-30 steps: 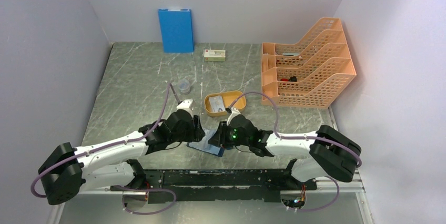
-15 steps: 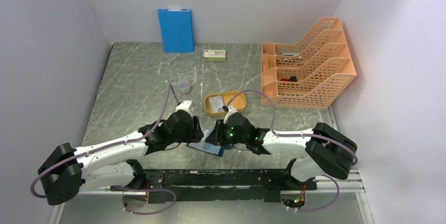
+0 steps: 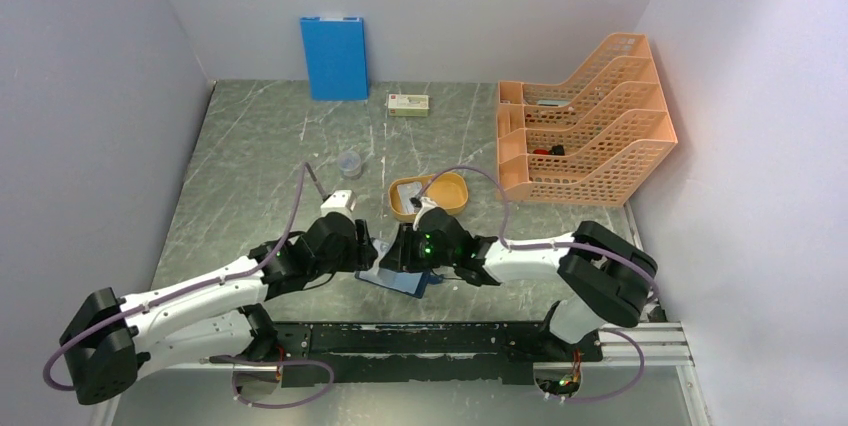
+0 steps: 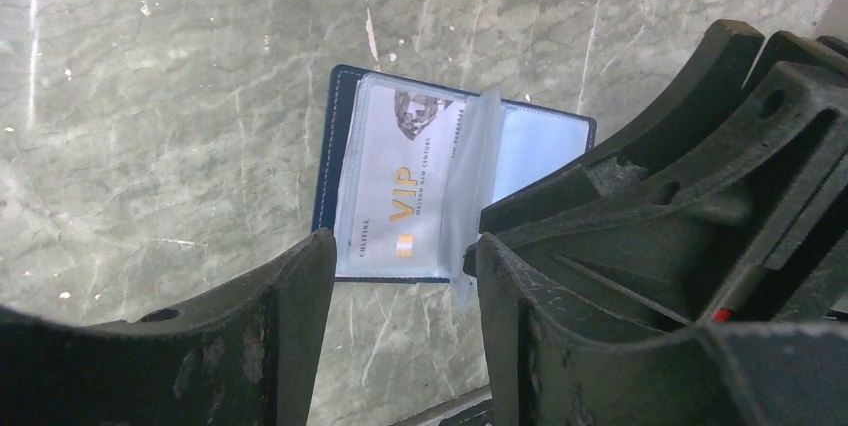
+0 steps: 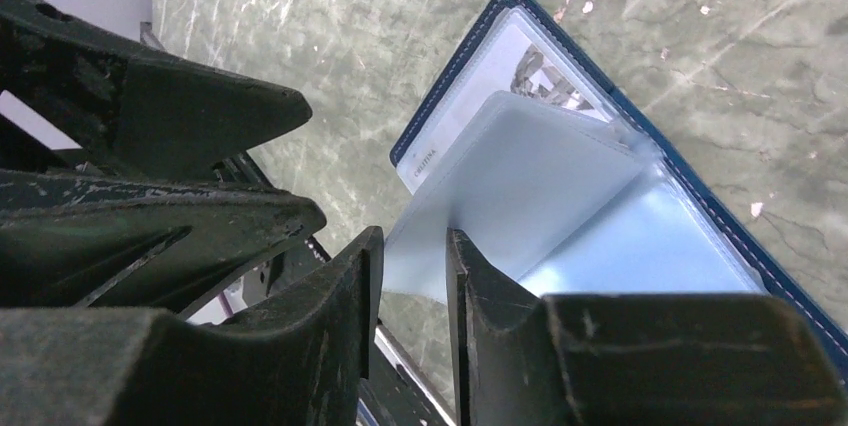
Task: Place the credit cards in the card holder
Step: Turn over the card slot in the card holder.
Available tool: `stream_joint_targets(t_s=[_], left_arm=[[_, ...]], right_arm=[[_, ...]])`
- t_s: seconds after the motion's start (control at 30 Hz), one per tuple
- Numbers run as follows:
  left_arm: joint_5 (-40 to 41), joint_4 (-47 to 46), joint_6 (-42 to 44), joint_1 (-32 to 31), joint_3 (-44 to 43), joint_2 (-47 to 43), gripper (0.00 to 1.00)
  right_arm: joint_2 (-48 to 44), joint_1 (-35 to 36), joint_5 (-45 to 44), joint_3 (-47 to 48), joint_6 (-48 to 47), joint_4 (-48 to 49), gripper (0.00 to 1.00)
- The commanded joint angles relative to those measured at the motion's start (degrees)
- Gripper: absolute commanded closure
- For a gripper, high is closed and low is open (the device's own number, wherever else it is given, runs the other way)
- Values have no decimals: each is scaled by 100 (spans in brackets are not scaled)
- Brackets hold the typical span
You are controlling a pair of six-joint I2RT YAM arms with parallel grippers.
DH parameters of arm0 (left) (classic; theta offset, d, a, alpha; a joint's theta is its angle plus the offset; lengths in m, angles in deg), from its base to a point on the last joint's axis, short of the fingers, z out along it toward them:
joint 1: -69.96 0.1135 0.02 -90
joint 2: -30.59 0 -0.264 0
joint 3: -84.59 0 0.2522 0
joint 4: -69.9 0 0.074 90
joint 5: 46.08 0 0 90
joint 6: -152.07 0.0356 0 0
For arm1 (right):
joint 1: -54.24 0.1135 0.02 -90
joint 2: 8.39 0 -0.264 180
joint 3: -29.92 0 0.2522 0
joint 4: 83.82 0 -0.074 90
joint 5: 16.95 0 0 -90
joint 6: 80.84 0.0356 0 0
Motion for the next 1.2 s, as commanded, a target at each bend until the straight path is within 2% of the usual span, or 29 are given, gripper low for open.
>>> stream_joint_targets(t_s=[0.0, 0.07, 0.27, 0.4, 0.63, 0.77, 0.83, 1.0, 1.17], left_arm=[[330, 271, -172, 35, 33, -237, 41], [358, 339, -192, 42, 34, -316, 41], [406, 446, -215, 39, 49, -532, 41], [454, 505, -203, 41, 43, -618, 41], [291, 334, 65, 36, -9, -610, 42], [197, 228, 41, 40, 32, -485, 42], [177, 213, 0, 42, 86, -477, 42], [241, 271, -137, 43, 322, -763, 42], [231, 441, -247, 53, 454, -1026, 42]], right_arm=[[260, 23, 94, 266, -19, 156, 66], [347, 23, 122, 363, -18, 179, 62], [360, 18, 127, 508, 70, 322, 44], [86, 22, 27, 471, 105, 327, 40], [-956, 22, -569, 149, -220, -891, 42], [-1601, 76, -275, -397, -328, -1117, 43], [-1754, 341, -123, -545, -410, -1075, 43], [-1317, 1331, -547, -229, -494, -1413, 44], [-734, 1379, -722, -327, -149, -1239, 50]])
